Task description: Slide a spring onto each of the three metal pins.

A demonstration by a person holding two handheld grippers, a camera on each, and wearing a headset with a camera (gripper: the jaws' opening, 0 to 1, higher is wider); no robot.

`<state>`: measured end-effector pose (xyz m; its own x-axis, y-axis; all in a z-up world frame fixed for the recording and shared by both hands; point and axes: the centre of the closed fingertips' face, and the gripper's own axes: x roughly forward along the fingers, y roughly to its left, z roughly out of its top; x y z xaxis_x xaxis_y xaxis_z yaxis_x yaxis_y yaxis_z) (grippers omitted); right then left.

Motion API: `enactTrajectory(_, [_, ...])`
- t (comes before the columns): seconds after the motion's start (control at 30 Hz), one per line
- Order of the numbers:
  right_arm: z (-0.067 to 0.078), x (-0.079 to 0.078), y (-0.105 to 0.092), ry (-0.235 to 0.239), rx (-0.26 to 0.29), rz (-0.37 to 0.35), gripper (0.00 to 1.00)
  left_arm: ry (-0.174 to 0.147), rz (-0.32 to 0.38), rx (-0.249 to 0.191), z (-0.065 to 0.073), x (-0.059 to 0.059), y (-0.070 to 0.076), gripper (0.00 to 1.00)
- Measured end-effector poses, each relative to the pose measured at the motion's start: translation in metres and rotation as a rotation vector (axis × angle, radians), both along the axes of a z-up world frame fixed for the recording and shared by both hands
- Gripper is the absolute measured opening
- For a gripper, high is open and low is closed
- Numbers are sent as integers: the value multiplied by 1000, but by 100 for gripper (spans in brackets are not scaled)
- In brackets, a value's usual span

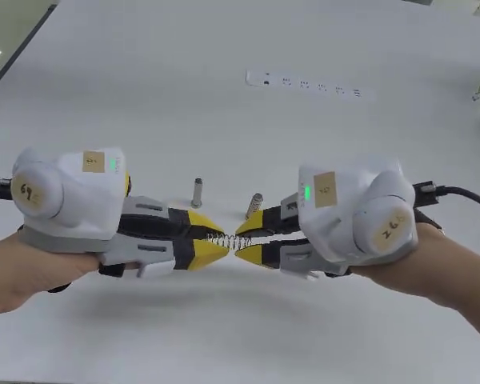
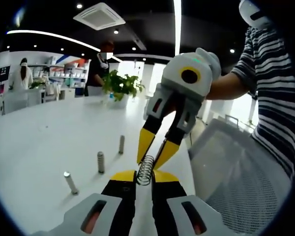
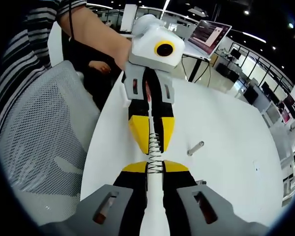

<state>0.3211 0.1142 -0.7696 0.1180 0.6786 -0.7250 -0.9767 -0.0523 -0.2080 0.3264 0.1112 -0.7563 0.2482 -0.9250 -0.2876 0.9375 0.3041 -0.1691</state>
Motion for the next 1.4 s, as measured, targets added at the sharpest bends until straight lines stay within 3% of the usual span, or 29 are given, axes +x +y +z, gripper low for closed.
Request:
enactTrajectory(0.23, [-3,-1,-2,45,2,-39,9,6,-41,18,-1,-4,-3,2])
enactTrajectory(0.4, [-6,1,-10,67,0,-72,15,20,-52,19,-2,-4,-2,2])
enactTrajectory(0.5, [-6,1,-12,65,0,-68,15,20,-63,25,-3,-6,-2,2])
enactTrajectory(0.63, [-6,-3,-8,101,24,-59,14,23,-64,23,-2,-7,-2,2])
enactTrajectory(0.77, [-7,-4,-6,105,21,-48,8,28,-71,25,-1,-8,-2,2])
enactTrajectory(1.0, [-2,-4,-6,88,13,-14,7,46,-66,21,-4,-6,1,3])
enactTrajectory(1.4, [19,-3,3,110,53,11,7,37,-64,40,-10,-6,2,3])
